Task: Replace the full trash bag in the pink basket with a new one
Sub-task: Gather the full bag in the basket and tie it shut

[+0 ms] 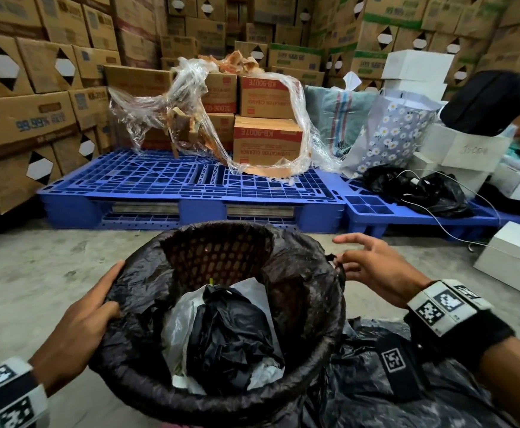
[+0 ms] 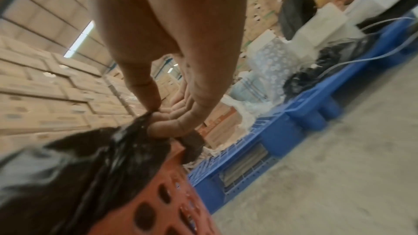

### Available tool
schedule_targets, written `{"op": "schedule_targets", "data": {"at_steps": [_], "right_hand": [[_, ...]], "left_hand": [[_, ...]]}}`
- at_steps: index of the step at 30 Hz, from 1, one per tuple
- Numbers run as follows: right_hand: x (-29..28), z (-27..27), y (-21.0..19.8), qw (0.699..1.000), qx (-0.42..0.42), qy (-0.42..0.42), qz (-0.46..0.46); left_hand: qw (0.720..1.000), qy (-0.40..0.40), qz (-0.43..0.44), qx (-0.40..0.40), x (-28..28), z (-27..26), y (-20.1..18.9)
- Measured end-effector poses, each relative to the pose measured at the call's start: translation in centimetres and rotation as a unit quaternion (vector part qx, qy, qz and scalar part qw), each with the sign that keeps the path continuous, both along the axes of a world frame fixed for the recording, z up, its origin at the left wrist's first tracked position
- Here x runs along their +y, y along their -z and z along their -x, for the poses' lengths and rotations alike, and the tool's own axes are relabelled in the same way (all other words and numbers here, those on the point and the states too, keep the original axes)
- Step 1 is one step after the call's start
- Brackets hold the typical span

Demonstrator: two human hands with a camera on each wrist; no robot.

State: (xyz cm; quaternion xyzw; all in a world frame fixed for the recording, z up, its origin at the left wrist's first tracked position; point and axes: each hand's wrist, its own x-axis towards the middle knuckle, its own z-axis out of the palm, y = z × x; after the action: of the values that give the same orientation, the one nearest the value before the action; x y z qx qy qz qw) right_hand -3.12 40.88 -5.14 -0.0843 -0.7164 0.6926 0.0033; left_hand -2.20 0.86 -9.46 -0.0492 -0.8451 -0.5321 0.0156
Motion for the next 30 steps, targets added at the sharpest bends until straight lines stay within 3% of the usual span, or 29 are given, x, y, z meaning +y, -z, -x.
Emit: {"op": "schedule_targets", "data": {"at_steps": [4,9,13,16,18,22,25,30], "right_hand": [[-3.2,0.5,-2.6,0.995,0.044,-0.054,-0.074],[-9.0,0.4,-6.8,0.966,0.123,-0.205,-0.104],[-12.8,-0.3,-8.2,0.935,0.15,-0.287,-0.143],[-13.7,-0.7,-8.0,0.937,0.151,-0.285,-0.131],[-14.1,-0.9,-8.0,0.94,0.154,-0.279,-0.125],[-14.2,-0.9,-8.1,0.941,0.179,-0.26,-0.121],[-14.3,-0.9,-8.2,0.945,0.195,-0.228,-0.128],[-15.0,-0.8,-8.2,0.933,0.225,-0.226,-0.166]], "left_hand": [[1.0,-0.008,0.015,0.014,0.3,0.1,-0.1],[1.0,-0.015,0.018,0.001,0.6,0.1,-0.2],[0.989,-0.085,-0.092,-0.076,-1.2,0.7,2.1],[0.965,-0.116,-0.164,-0.171,-2.1,0.3,3.1],[0.957,-0.117,-0.189,-0.186,-2.3,-0.1,2.7],[0.961,-0.154,-0.193,-0.121,-3.3,0.2,0.8],[0.973,-0.173,-0.15,-0.014,-4.0,0.4,-3.2],[0.989,0.011,-0.091,0.115,0.5,-1.3,-12.1]]}}
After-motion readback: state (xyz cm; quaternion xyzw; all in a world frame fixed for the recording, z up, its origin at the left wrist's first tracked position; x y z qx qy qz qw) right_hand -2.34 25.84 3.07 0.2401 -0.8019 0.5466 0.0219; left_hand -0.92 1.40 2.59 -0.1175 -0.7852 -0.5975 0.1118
